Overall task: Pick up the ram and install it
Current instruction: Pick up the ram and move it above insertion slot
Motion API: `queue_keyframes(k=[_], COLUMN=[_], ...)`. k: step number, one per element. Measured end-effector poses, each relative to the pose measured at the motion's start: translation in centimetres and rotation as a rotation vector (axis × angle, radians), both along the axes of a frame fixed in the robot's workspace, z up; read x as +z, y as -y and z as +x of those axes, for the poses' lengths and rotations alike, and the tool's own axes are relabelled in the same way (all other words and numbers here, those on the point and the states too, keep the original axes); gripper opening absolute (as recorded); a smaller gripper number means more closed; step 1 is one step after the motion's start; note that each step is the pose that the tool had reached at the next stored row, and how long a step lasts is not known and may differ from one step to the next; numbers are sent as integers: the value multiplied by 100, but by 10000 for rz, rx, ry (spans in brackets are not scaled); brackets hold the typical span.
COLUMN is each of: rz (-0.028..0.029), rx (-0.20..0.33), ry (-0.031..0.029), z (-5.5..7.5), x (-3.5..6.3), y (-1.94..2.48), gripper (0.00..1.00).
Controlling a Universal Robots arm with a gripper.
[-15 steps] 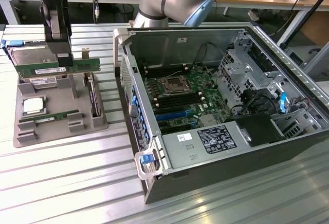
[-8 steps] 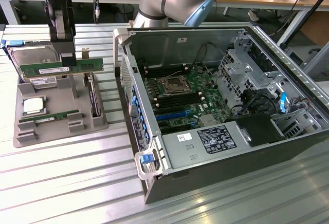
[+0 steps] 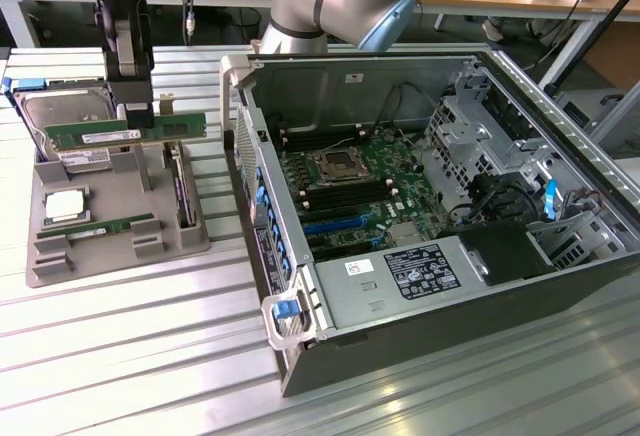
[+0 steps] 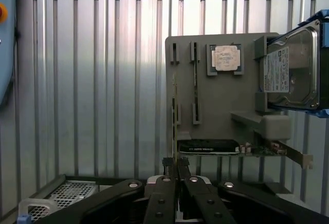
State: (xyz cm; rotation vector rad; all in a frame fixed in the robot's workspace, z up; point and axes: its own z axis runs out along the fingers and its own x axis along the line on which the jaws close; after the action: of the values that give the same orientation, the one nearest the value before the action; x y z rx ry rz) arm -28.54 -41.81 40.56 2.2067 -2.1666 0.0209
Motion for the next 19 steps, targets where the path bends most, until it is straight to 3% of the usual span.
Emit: queue_keyframes(k=[19], rz=[-1], rx=[0], ry=[-1], z=[145], x=[0], y=[0], gripper=[12])
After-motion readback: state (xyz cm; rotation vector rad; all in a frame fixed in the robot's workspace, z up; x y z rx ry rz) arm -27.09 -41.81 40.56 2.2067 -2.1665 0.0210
